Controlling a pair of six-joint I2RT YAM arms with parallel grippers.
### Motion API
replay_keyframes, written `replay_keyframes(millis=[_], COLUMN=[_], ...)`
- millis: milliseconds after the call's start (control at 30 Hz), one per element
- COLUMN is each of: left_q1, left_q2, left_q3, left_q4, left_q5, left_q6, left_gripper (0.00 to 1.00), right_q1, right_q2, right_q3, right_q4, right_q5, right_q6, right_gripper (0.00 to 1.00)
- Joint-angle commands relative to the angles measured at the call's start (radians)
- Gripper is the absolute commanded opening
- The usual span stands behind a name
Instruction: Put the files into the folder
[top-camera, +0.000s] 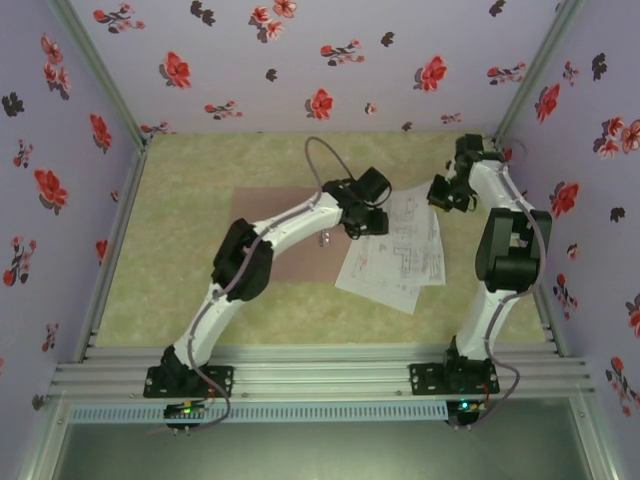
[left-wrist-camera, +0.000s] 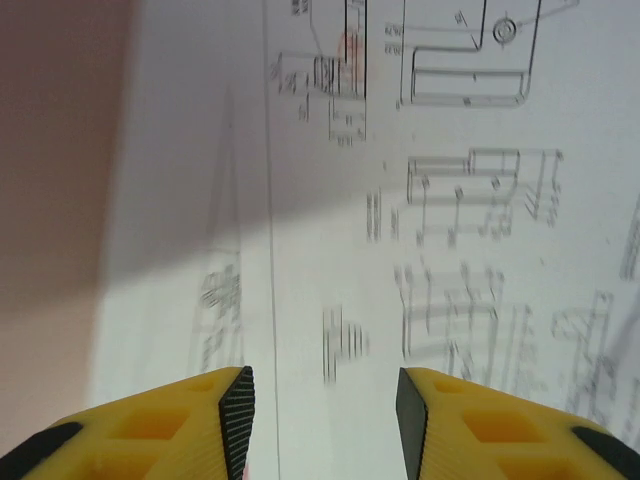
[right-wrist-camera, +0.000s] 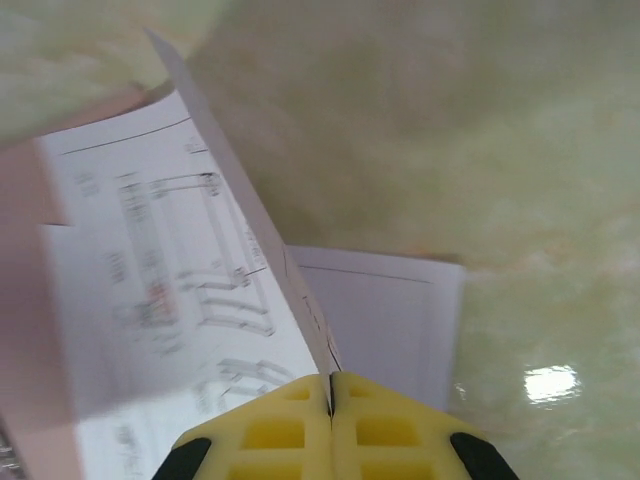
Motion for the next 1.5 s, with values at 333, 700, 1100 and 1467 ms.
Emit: replay_keyframes(millis=[333,700,1100,1467], left_q1=[0.473,0.602,0.606,0.614], left_q2=[-0.656,-0.651,-0.656,-0.645], left_q3=[-0.838,-1.009,-1.083,-1.123], left_q4=[0.081,0.126,0.132,0.145], left_q5=[-0.072,-0.059,-0.098,-0.091], left_q6=[-0.095,-0.056,-0.039,-0.029], left_gripper=[0.39,0.32,0.22,0.18], right_q1=[0.380,0.493,0.479,0.418], right_q2=[-0.103,-0.020,-0.033,-0.151], right_q3=[0.311,0.570,0.248,-0.029], right_q4=[0.007,0.068,0.224,0.360], right_q5=[-0.112,-0.238,-0.136,-0.010], right_q6=[0.133,0.271,0.120,0.022], right_gripper=[0.00,0.00,0.00,0.00])
